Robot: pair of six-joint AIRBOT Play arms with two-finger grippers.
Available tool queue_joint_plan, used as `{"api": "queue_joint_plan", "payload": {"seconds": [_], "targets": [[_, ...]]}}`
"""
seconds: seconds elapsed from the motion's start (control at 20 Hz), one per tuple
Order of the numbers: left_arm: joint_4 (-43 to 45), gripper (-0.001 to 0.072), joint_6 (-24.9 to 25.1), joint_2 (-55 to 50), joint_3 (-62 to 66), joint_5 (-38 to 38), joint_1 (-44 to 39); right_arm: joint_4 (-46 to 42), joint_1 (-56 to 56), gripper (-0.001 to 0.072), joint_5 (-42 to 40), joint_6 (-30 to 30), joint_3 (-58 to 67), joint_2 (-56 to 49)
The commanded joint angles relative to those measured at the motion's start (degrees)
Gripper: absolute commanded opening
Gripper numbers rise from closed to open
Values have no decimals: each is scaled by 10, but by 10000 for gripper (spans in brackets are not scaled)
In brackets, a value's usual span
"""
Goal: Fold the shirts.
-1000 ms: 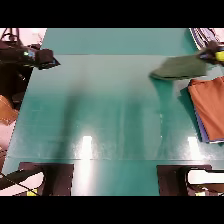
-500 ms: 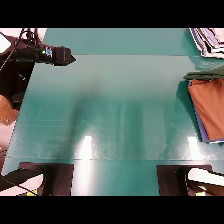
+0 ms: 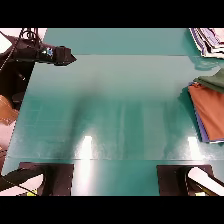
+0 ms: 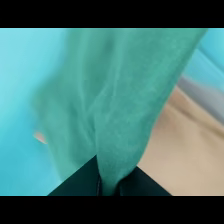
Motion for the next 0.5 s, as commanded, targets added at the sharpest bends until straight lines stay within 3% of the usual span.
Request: {"api": "queue_joint_plan", "payload": {"seconds": [0.0,0.35,0.4,0.45], "targets": [[0,25,6,0,0,0,0,-5,-49,18,-19,2,-145,84],[0,26,6,0,0,-2,0,-5,-130,25,-68,1,-360,183],[0,26,7,0,0,-4,0,-5,-134,81,-72,0,-382,190],[0,26,8,0,0,-6,0,-5,-136,216,-76,0,-400,195]]}}
